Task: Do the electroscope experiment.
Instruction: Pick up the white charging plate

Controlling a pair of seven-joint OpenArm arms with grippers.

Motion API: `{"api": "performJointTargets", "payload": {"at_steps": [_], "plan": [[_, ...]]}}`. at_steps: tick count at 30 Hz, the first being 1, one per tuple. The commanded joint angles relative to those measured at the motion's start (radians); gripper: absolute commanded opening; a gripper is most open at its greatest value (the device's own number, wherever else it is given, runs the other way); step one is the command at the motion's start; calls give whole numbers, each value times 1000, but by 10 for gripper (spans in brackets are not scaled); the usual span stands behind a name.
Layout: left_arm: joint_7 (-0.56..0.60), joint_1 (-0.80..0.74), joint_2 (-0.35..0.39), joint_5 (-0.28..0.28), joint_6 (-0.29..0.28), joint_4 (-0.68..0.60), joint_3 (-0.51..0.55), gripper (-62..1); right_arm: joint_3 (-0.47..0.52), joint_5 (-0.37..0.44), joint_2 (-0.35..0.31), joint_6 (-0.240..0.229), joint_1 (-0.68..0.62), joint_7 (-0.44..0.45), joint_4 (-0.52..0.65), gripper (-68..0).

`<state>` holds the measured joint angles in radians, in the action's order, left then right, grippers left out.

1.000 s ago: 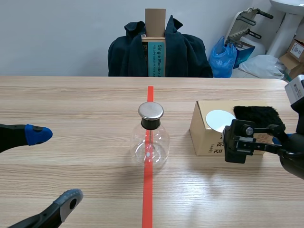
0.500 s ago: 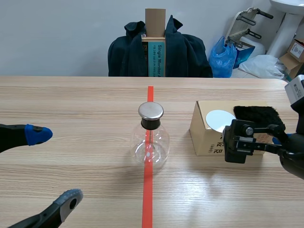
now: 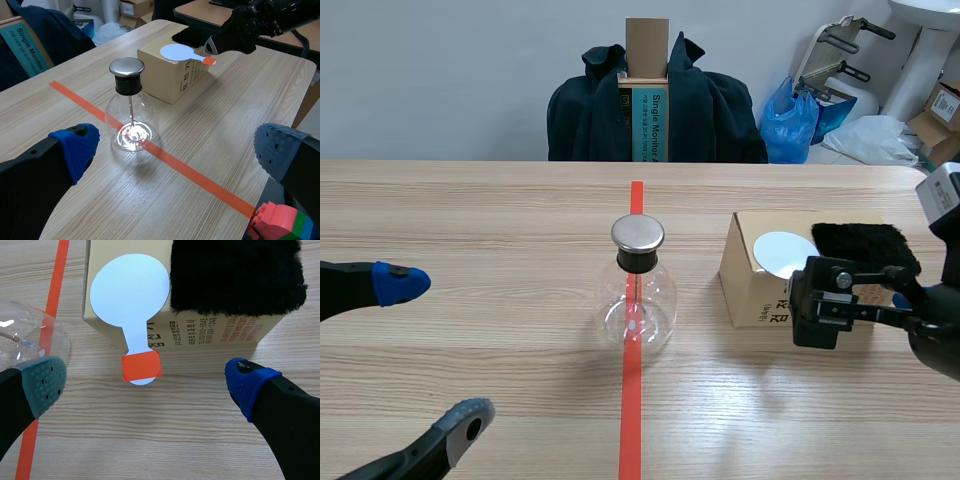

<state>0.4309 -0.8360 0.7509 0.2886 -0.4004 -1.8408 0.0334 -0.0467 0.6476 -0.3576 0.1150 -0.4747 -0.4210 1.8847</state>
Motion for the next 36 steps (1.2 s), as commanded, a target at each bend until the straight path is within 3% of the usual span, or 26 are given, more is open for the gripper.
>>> {"api": "performJointTargets", "payload": {"at_steps": [1, 17, 22, 26, 30, 32, 36], "plan": [[14, 5, -8, 6, -2, -6, -7, 14, 14, 3, -14, 0, 9, 14, 4, 4], [14, 6, -8, 6, -2, -6, -7, 14, 14, 3, -14, 0, 9, 15, 4, 4], [13, 6, -8, 6, -2, -6, -7, 14, 16, -126, -31, -21, 12, 56, 4, 4], [13, 6, -8, 6, -2, -6, -7, 14, 13, -393, -33, -113, 6, 158, 5, 4], [13, 6, -8, 6, -2, -6, -7, 14, 13, -808, -34, -120, -42, 325, 5, 4], [13, 6, -8, 6, -2, -6, -7, 14, 13, -1038, -34, -102, -76, 411, 4, 4], [13, 6, -8, 3, -2, -6, -7, 14, 13, -1413, -42, 30, -152, 558, 1, 4]]}}
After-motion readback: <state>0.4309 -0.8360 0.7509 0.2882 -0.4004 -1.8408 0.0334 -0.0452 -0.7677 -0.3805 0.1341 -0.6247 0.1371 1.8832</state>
